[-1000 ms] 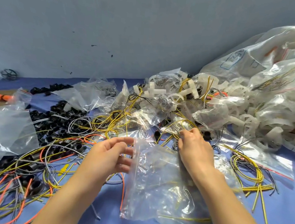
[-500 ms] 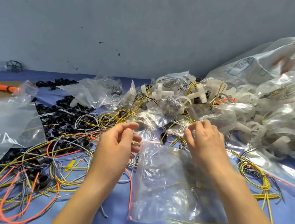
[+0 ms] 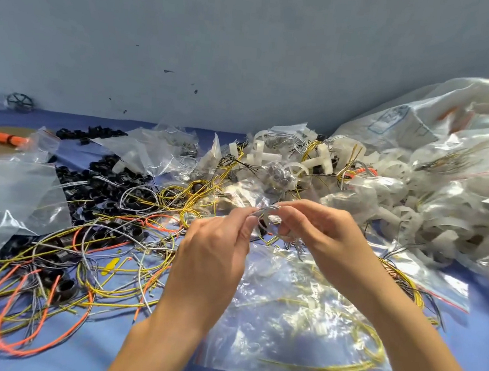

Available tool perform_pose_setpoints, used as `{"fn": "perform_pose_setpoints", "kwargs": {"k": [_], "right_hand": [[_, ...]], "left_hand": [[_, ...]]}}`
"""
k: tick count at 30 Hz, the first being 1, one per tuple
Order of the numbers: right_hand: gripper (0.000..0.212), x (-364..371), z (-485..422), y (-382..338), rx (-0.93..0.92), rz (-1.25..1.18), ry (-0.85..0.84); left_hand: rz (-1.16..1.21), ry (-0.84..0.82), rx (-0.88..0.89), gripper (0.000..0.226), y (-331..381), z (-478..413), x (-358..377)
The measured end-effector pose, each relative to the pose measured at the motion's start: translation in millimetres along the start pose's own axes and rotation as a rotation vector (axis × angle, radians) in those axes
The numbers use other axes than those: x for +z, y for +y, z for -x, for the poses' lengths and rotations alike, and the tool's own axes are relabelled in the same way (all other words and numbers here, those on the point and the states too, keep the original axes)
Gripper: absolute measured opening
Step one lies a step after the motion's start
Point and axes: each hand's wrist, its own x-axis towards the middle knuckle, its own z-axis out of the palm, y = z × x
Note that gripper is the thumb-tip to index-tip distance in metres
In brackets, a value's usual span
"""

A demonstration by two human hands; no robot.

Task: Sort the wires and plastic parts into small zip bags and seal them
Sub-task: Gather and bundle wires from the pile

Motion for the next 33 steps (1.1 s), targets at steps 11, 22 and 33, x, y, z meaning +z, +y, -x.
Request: {"fn": "perform_pose_setpoints", "kwargs": {"k": [11,22,33], "right_hand": [[0.02,0,11,9,0.132,-0.043,-0.107],[0.018,-5,13,10,0.171,0.135,-0.083],[0.027,29,14,8,0.189,-0.468,0.04]], "left_hand": [[-0.033,0.018,-0.062,0.037,-9,0,-4],[0.055,0.056,-0.191,0.039,-25,-9,-16],[0.717,-0.133,-0.222,0.028,4,5,12]]}}
